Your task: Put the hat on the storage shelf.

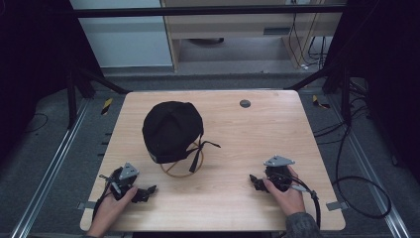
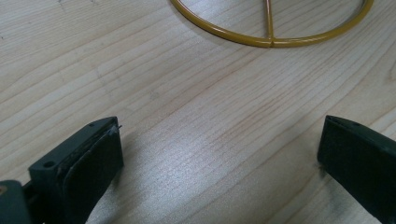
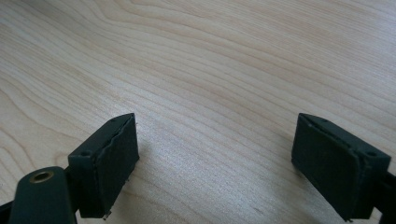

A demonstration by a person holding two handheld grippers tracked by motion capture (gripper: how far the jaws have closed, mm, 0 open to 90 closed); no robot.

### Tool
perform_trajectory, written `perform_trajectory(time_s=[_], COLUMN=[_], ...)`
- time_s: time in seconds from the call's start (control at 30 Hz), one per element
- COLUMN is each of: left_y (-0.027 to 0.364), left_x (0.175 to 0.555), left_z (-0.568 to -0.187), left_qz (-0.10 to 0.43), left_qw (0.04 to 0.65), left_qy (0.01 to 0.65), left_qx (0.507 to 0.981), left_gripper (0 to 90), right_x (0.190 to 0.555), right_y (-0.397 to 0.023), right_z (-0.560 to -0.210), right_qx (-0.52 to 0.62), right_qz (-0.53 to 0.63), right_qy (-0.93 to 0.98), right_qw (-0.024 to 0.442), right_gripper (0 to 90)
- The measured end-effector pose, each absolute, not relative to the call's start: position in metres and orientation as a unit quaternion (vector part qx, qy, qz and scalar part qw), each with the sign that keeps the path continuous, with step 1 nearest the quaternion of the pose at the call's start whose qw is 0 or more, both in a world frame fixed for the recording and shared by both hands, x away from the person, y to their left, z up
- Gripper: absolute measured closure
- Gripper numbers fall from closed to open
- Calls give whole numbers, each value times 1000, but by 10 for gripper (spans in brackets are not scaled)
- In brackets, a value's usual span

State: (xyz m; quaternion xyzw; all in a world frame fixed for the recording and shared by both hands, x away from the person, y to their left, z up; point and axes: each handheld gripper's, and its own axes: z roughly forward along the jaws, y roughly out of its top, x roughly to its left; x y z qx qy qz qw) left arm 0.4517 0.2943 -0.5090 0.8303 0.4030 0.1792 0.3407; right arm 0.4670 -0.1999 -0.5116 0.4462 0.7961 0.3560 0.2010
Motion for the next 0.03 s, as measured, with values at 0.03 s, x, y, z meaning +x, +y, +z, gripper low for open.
perform_trajectory(time_s=[0.03], left_y=[294], left_x=[452], left_z=[-509], left_qz=[179], left_qw=[341], left_qy=[403], left_qx=[830], left_gripper=[0], right_x=[467], right_y=[-200], right_z=[-512], right_qx=[446], right_qz=[356], right_qy=[796], right_qw=[200], right_gripper=[144])
